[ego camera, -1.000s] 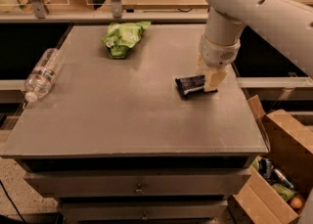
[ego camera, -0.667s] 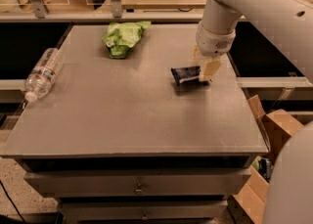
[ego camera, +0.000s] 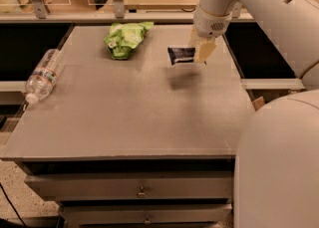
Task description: Move rxbar blueberry near green rice chip bag
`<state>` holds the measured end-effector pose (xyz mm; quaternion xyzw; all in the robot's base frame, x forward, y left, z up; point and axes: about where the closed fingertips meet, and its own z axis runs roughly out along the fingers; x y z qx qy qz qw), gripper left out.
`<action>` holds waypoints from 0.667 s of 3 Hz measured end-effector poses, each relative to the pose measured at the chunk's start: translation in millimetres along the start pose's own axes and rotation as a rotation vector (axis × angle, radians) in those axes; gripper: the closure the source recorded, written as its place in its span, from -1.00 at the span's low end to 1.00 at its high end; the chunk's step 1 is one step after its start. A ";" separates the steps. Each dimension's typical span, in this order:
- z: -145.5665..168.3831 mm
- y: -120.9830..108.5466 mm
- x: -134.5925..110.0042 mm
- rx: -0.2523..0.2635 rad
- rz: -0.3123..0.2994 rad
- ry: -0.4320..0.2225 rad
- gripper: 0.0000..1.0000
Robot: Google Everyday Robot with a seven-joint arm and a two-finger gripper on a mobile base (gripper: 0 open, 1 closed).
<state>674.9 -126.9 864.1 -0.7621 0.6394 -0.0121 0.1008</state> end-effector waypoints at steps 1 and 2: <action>-7.2 -23.8 -19.6 0.090 0.049 0.012 1.00; 2.9 -42.8 -41.3 0.150 0.089 0.038 1.00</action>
Offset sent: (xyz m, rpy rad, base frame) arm 0.0493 0.0781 0.0086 -0.0088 -0.2137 -0.1782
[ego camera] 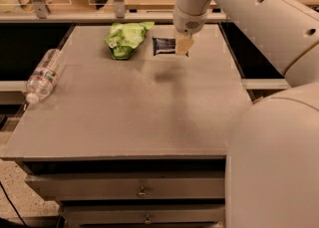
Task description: Move rxbar blueberry near green rice chip bag
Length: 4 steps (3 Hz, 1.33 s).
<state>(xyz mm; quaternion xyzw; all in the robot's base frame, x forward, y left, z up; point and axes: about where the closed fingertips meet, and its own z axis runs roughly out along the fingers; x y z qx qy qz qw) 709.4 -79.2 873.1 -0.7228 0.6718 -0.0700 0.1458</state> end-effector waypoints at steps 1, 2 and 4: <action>18.2 -12.5 -18.6 0.014 0.030 0.003 1.00; 31.6 -21.5 -36.3 0.008 0.036 -0.008 0.63; 48.7 -27.2 -60.4 -0.015 0.037 -0.027 -0.28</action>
Offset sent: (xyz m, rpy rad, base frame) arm 0.0390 0.0621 -0.0215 0.0342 0.0000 -0.0373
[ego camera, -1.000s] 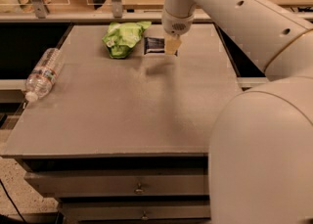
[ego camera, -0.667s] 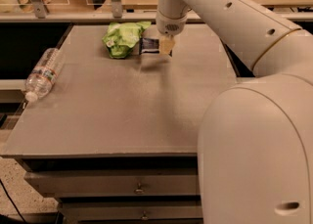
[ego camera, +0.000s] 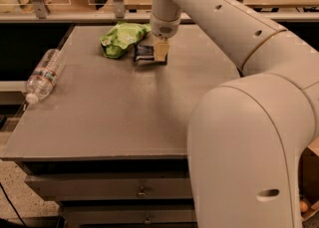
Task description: Move rxbar blueberry near green rice chip bag
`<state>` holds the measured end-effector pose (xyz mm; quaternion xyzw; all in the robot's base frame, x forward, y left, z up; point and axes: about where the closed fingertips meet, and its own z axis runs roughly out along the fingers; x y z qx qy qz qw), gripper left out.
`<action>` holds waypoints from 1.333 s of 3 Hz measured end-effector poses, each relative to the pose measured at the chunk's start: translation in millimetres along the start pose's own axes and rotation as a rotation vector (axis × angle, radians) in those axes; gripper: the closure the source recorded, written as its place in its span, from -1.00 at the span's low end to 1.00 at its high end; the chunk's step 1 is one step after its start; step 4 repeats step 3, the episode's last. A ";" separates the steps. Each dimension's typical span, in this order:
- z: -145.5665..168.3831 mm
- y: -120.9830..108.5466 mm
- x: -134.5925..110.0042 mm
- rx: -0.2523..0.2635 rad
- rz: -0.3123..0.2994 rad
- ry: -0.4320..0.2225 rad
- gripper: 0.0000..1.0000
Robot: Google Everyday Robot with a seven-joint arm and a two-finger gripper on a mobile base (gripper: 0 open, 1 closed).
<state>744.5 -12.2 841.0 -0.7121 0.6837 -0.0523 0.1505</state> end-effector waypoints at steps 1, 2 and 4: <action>0.4 1.1 -3.8 -0.001 0.002 0.002 -0.74; 3.8 1.4 -4.1 -0.004 0.001 0.003 -1.00; 3.8 1.4 -4.1 -0.004 0.001 0.003 -1.00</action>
Offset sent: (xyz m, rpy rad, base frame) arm -0.0008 0.0032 -0.0003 -0.0014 0.0013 -0.0020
